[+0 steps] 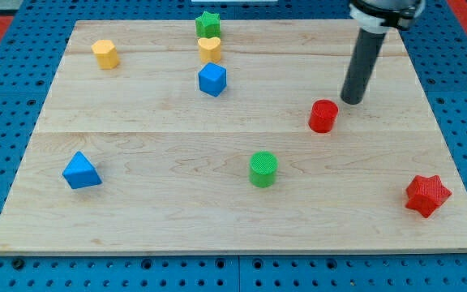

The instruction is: Place the red circle in between the blue cube and green circle

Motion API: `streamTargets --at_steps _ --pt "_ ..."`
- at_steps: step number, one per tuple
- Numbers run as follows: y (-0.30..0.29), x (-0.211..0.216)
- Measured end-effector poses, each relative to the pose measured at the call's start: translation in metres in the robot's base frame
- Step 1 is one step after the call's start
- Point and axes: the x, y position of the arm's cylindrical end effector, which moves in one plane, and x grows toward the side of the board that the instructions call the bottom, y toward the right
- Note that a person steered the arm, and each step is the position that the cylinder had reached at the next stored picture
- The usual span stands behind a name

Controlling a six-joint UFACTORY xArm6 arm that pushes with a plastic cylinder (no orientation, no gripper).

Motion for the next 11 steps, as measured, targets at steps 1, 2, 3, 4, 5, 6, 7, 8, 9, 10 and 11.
streamTargets --at_steps 1,2,3,4,5,6,7,8,9,10,11 --pt "0.006 0.020" --pt "-0.013 0.036" --pt "-0.057 0.040" --pt "-0.105 0.041" --pt "-0.124 0.036" --pt "-0.116 0.023" --pt "-0.136 0.023" --pt "-0.144 0.014" --pt "-0.152 0.014" --pt "-0.131 0.014" --pt "-0.135 0.014"
